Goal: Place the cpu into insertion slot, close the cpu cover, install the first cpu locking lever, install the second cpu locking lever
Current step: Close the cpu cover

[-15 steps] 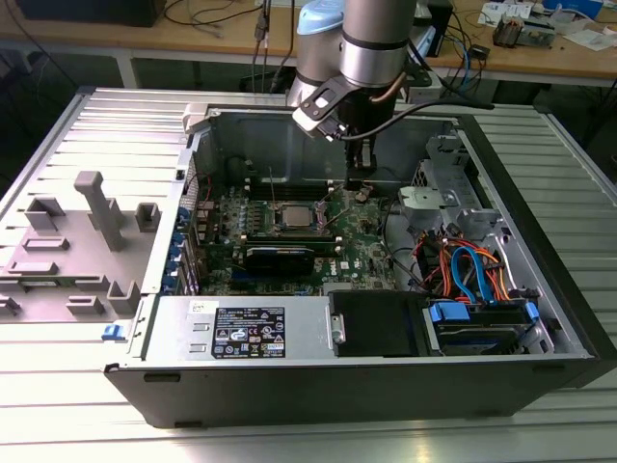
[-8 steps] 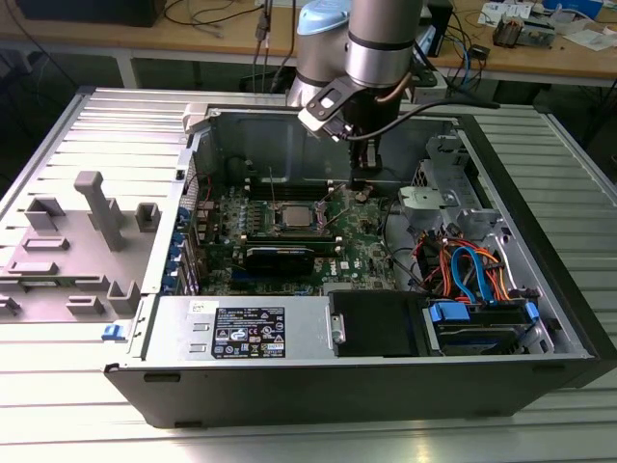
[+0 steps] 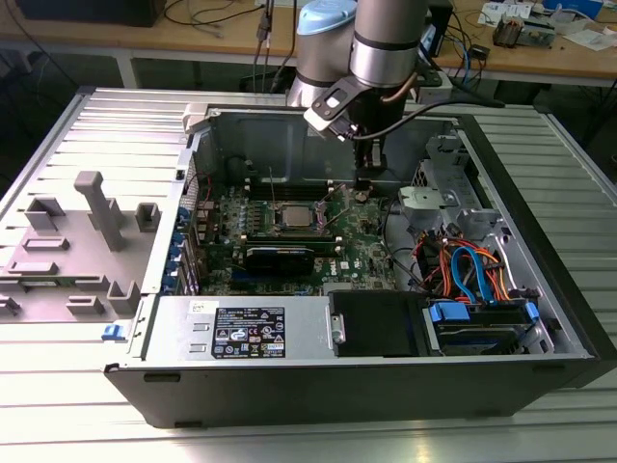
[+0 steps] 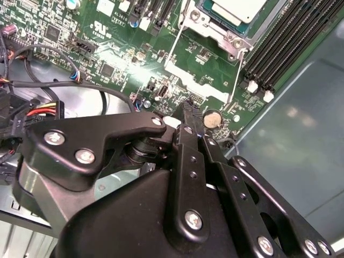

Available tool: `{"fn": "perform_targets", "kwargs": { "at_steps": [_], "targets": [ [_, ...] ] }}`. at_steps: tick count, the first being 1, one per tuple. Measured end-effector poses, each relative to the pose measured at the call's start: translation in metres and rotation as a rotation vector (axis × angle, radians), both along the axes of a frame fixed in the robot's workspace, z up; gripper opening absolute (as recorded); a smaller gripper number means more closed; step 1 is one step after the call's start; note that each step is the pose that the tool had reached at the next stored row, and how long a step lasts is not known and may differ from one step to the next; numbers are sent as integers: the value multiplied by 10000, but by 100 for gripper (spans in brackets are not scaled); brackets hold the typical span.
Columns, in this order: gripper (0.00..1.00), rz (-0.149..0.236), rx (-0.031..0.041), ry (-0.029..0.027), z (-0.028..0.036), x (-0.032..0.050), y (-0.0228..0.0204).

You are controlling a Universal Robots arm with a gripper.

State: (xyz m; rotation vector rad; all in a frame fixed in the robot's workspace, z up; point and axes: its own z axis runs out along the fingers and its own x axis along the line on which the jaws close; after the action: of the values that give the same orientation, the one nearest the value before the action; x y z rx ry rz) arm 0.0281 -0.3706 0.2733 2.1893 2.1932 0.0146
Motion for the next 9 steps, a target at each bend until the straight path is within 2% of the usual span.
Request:
{"fn": "perform_targets", "kwargs": {
  "at_steps": [5, 9],
  "targets": [
    [11, 0, -2, 1, -27, 35, 5],
    [11, -1, -5, 1, -112, 37, 5]
  ]
}}
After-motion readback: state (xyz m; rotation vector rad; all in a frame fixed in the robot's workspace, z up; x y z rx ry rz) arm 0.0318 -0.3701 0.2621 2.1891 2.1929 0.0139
